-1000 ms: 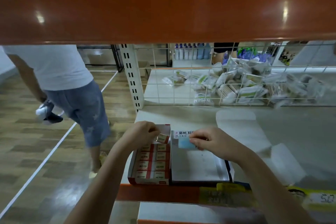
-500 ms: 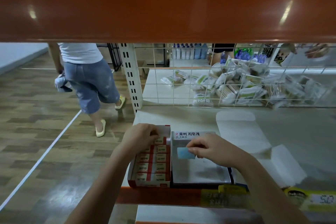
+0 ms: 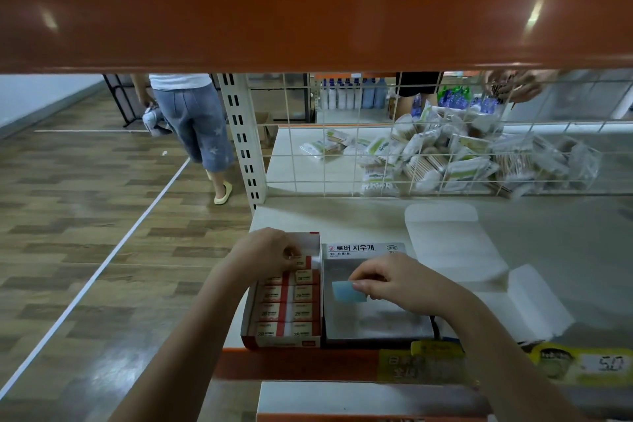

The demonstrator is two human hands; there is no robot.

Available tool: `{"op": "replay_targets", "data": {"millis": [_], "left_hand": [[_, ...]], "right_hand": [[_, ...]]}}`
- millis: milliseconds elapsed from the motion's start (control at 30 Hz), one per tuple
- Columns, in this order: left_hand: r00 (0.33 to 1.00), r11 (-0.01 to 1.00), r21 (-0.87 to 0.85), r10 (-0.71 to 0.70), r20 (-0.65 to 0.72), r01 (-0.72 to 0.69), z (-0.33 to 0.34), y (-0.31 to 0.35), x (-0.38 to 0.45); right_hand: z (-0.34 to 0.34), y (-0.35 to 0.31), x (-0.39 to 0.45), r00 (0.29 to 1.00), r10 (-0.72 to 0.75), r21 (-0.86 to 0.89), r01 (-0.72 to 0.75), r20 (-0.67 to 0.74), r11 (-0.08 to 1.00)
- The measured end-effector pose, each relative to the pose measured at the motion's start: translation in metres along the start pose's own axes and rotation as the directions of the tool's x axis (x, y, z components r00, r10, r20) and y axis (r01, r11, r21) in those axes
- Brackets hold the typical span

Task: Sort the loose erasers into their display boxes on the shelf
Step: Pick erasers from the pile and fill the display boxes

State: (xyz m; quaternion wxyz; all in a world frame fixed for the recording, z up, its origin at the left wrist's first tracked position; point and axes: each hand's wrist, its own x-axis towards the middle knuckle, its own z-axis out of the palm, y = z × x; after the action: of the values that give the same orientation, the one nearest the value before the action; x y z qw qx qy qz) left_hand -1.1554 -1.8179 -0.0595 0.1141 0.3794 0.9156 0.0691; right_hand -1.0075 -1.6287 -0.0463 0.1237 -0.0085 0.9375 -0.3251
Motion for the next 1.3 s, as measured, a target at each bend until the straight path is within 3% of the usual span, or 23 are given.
{"op": "replay_targets", "data": {"millis": [333,467,700,1100,1300], "left_hand": [[0.996,0.995,0.057,0.088,-0.018,-0.087,-0.006,-0.004,0.008],[0.992,0.995,-0.008,0.097,0.084,-0.096,-0.006,-0.004,0.007],[0.988,0.997,-0.025,0.078,0.134,-0.076,-0.009,-0.004,0.008],[0.997,0.997,-0.04,0.072,0.009,-0.071,-0.001,0.005,0.001],[0.982,0.984,-0.055,0.162,-0.101,-0.168,-0.012,0.024,-0.036]], "right_hand": [[0.001,-0.002,0.0,1.0,0.007,-0.012,-0.007,0.011,1.0],[0.001,-0.004,0.0,1.0,0.014,-0.028,-0.014,0.015,1.0],[-0.001,-0.007,0.001,1.0,0.016,-0.033,-0.016,0.025,0.999],[0.0,-0.009,0.003,0.994,0.022,-0.046,-0.017,0.111,0.999],[0.005,-0.012,0.002,0.984,-0.005,-0.111,0.025,0.178,0.994]]}}
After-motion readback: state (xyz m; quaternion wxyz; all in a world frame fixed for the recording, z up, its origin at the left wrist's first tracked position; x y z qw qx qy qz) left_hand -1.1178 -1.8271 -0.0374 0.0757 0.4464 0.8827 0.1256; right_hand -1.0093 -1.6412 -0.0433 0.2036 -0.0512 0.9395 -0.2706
